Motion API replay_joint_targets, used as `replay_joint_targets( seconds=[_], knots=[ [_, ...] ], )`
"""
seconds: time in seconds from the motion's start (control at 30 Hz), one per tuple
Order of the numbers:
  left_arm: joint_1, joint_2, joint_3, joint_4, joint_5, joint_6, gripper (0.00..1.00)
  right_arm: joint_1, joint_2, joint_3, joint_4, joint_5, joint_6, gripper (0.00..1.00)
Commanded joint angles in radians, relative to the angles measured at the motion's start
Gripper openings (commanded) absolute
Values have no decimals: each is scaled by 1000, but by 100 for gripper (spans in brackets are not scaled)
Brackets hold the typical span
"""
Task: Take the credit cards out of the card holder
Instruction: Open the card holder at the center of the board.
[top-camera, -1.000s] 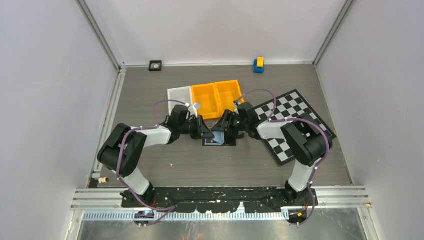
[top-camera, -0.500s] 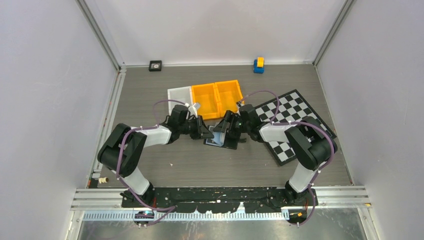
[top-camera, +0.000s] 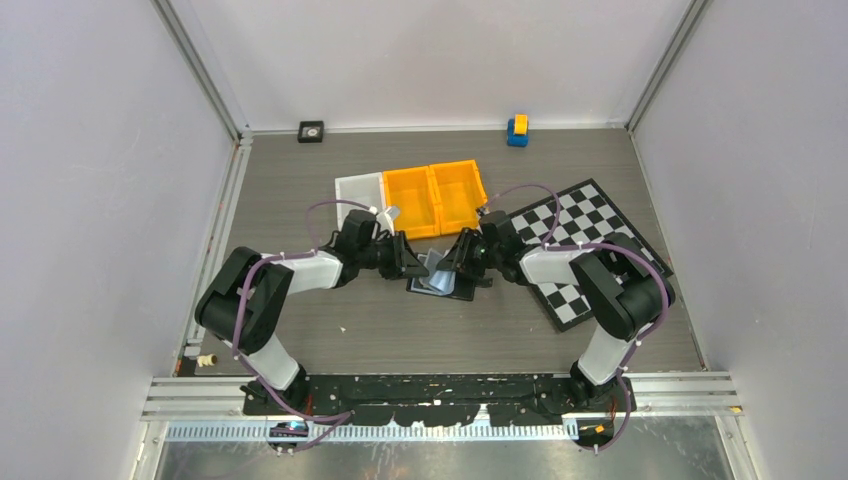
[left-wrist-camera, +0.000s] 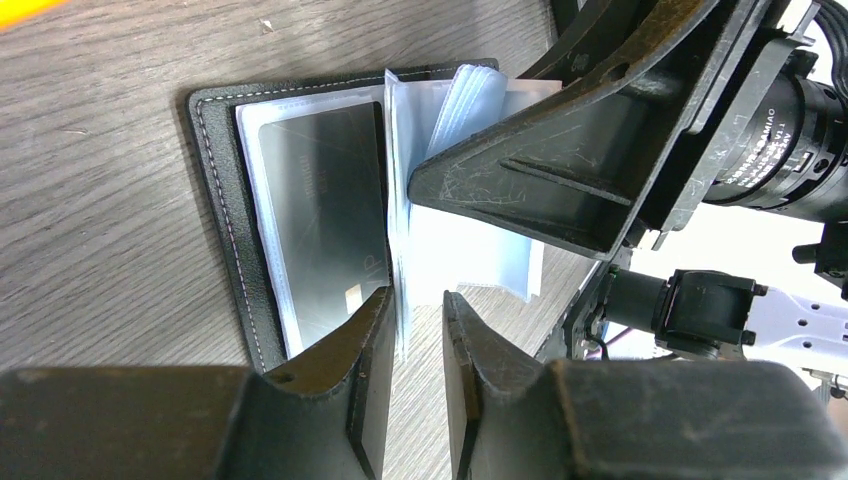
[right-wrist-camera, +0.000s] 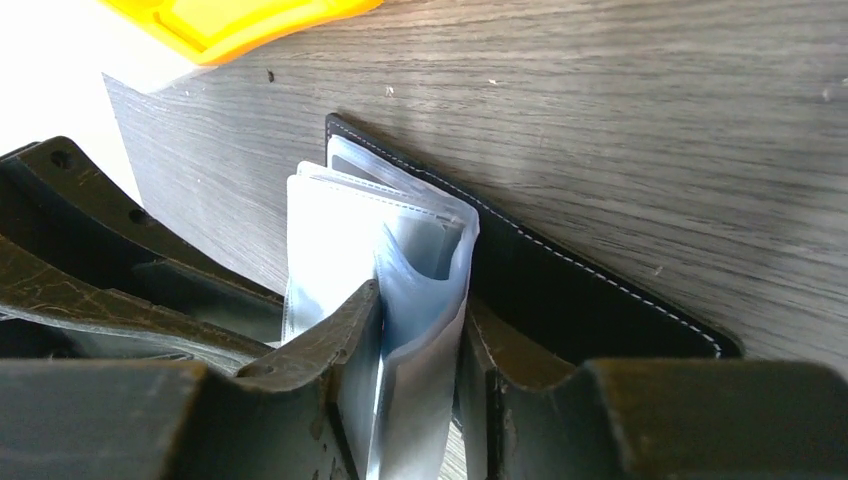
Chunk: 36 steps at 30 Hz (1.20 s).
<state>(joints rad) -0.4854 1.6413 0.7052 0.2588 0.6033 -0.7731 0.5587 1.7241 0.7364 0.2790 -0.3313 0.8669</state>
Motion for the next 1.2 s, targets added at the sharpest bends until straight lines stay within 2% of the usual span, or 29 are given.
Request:
replay_joint_targets(
  seconds=[0.0, 0.07, 0.2, 0.3, 0.43, 0.6, 0.73, 1.0, 1.17],
  knots=[
    [-4, -2, 32, 40, 20, 8, 26, -2, -19, 7, 12, 6, -2, 32],
    [-4, 11, 38, 26, 10, 10, 26, -2, -21, 5, 14, 4, -3, 27],
    [-4, 28, 53, -19, -21, 25, 25, -3, -27, 4, 20, 0, -4, 25],
    [-3, 45, 59, -28, -32, 27, 14, -2, -38, 6, -6, 16, -14, 26],
    [20, 32, 50, -40, -45, 25, 4, -5, -72, 52, -207, 180, -61, 32],
    [30, -38, 26, -69, -110, 49, 1, -5, -80, 108, -381, 302, -104, 45],
    [33, -83, 9, -82, -158, 57, 1, -5, -109, 113, -413, 314, -121, 53],
    [33, -99, 6, -82, -155, 61, 2, -5, -200, 99, -427, 295, -149, 59],
    [33, -93, 7, -76, -140, 55, 2, -3, -325, 43, -379, 305, -139, 77]
  ],
)
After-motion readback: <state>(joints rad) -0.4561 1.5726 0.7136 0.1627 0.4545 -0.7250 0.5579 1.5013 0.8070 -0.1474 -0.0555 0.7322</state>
